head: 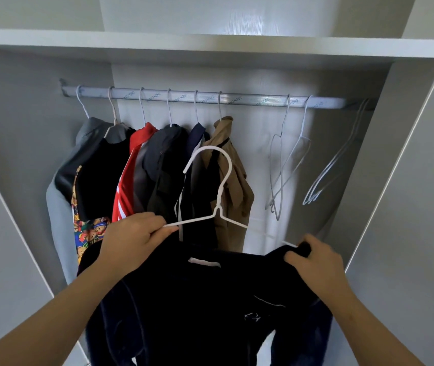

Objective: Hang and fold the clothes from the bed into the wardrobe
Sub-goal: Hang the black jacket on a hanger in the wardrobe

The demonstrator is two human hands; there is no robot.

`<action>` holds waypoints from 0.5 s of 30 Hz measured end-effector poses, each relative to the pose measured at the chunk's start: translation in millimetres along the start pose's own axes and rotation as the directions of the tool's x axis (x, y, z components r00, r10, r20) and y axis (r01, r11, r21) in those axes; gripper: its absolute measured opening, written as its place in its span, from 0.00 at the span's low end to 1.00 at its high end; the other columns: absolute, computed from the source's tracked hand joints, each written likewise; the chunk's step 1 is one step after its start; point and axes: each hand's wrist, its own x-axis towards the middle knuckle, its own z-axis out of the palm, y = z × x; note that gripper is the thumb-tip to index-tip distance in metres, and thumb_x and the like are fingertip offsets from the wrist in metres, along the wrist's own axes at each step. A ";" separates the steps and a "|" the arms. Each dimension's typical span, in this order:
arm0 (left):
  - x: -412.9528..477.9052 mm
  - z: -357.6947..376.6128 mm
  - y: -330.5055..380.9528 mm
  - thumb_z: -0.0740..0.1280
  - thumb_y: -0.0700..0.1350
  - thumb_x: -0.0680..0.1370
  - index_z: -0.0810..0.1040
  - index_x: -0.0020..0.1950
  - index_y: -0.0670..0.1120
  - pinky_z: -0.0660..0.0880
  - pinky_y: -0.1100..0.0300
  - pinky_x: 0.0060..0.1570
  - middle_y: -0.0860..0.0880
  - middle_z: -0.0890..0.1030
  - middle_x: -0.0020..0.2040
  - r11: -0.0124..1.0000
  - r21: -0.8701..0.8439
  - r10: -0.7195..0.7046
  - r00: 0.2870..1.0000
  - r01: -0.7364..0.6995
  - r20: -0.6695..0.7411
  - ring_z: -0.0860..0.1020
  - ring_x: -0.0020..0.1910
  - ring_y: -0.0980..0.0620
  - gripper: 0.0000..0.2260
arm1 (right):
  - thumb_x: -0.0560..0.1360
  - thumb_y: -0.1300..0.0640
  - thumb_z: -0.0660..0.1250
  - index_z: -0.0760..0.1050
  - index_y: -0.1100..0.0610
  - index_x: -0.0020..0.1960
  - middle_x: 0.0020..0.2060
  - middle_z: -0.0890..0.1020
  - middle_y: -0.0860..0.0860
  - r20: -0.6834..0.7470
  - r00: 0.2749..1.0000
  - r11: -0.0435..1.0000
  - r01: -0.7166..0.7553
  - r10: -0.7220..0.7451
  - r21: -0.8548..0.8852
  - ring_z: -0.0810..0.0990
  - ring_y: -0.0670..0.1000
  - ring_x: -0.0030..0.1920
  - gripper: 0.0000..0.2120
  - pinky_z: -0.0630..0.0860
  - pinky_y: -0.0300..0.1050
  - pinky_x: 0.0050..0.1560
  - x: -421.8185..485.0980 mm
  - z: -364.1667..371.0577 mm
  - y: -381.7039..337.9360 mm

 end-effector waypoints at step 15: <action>-4.0 16.9 42.9 0.59 0.59 0.73 0.77 0.31 0.50 0.61 0.74 0.25 0.57 0.72 0.28 0.991 -0.126 0.064 0.985 -0.044 0.159 0.68 0.28 0.64 0.18 | 0.75 0.46 0.63 0.59 0.55 0.25 0.18 0.64 0.50 0.255 0.940 0.971 0.238 -0.229 -0.007 0.62 0.47 0.24 0.25 0.59 0.42 0.29 -3.3 14.1 -57.4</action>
